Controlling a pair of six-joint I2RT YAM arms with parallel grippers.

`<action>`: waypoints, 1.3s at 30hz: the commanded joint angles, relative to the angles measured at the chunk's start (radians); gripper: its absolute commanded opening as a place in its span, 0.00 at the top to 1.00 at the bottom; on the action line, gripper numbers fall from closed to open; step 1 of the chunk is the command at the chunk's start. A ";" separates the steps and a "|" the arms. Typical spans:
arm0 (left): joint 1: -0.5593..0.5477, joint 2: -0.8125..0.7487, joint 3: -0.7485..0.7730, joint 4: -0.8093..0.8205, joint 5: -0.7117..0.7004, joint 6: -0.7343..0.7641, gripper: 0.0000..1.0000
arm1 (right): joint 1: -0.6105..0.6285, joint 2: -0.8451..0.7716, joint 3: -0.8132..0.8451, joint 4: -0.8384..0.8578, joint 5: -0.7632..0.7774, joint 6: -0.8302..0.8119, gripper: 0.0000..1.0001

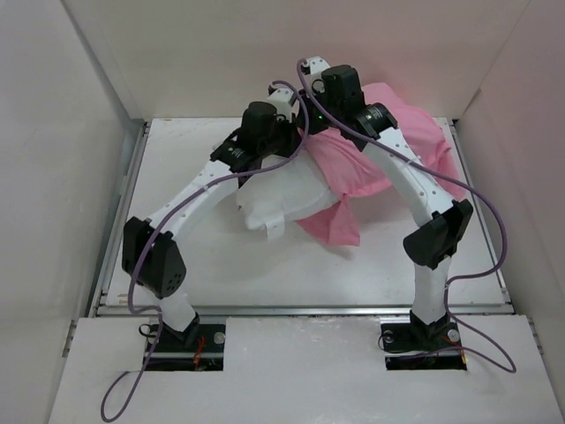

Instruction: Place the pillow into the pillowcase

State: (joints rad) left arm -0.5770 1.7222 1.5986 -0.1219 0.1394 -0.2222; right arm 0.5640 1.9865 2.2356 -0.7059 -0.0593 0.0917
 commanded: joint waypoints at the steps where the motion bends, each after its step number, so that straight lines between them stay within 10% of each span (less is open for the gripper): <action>1: -0.049 -0.162 0.012 0.275 0.001 -0.009 1.00 | 0.071 -0.024 0.071 0.059 -0.321 -0.015 1.00; 11: -0.073 -0.168 -0.395 0.453 -0.207 -0.175 1.00 | 0.080 -0.179 -0.345 0.043 -0.134 0.011 0.96; 26: -0.084 -0.058 -0.500 0.653 -0.159 -0.284 1.00 | 0.060 -0.539 -0.632 0.120 0.015 0.080 0.17; 30: -0.093 -0.175 -0.477 0.529 -0.118 -0.223 0.00 | 0.036 -0.665 -0.746 0.120 0.096 0.117 0.07; 39: -0.093 -0.728 -0.656 0.210 -0.481 -0.262 0.00 | 0.143 -0.559 -0.642 0.060 0.116 -0.062 0.07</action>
State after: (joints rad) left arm -0.6693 1.1458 0.9928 0.2070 -0.1566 -0.4480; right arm 0.6247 1.3479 1.5269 -0.6403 0.0570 0.1181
